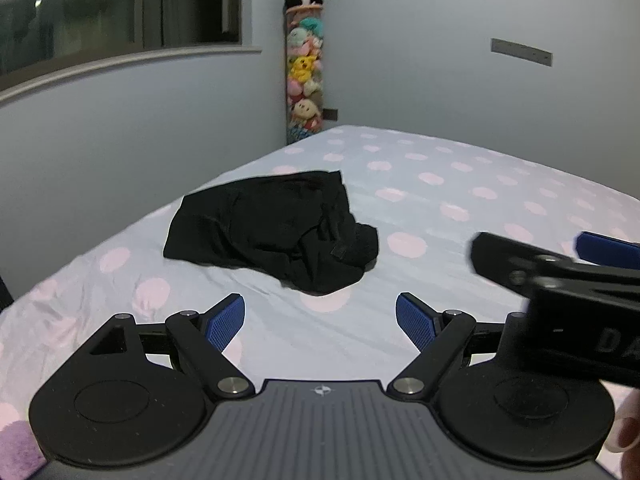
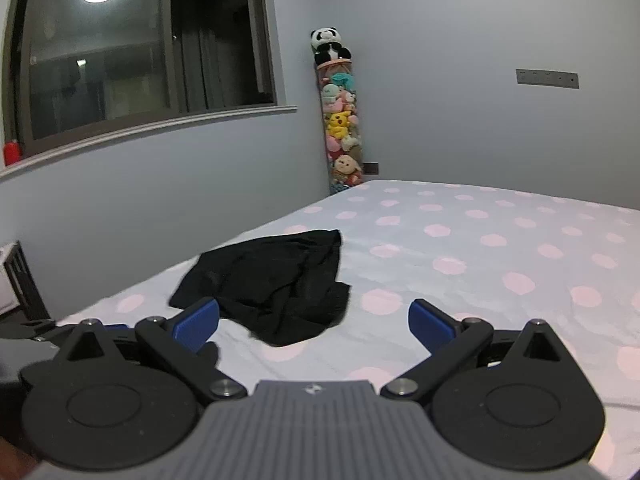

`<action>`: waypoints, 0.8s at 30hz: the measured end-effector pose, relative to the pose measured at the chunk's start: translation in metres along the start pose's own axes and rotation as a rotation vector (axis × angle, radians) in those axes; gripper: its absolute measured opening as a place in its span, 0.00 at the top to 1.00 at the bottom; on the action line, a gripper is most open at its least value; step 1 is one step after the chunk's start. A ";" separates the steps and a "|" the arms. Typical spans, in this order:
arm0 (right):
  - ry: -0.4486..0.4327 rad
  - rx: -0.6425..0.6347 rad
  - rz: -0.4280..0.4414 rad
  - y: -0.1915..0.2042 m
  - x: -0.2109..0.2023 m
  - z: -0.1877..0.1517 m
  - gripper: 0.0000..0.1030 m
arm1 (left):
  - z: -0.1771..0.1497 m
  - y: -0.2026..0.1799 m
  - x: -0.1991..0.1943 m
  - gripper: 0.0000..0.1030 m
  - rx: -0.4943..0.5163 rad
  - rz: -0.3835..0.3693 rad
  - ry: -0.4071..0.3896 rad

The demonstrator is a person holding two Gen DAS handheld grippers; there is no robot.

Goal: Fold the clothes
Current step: 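Move both tools toward the black shorts on the bed, then close the left gripper on the shorts waistband while the right gripper grasps the waistband too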

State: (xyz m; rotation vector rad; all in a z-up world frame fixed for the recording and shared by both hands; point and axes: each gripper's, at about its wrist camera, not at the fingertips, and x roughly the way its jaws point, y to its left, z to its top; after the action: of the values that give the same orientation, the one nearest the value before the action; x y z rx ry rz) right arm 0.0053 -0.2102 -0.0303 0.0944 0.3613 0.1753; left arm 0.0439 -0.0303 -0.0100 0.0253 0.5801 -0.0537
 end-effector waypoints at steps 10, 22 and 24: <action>0.071 -0.027 -0.058 -0.023 0.055 0.010 0.03 | 0.021 0.011 0.046 0.22 -0.050 0.034 0.049; 0.257 -0.069 -0.042 -0.026 0.140 -0.004 0.31 | 0.045 0.024 0.129 0.37 -0.070 -0.046 0.170; 0.282 -0.076 -0.034 -0.024 0.154 -0.009 0.31 | 0.046 0.035 0.146 0.37 -0.095 -0.046 0.204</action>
State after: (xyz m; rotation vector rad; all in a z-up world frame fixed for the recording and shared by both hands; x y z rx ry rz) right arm 0.1476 -0.2040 -0.0943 -0.0120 0.6362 0.1686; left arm 0.1925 -0.0036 -0.0514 -0.0754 0.7871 -0.0691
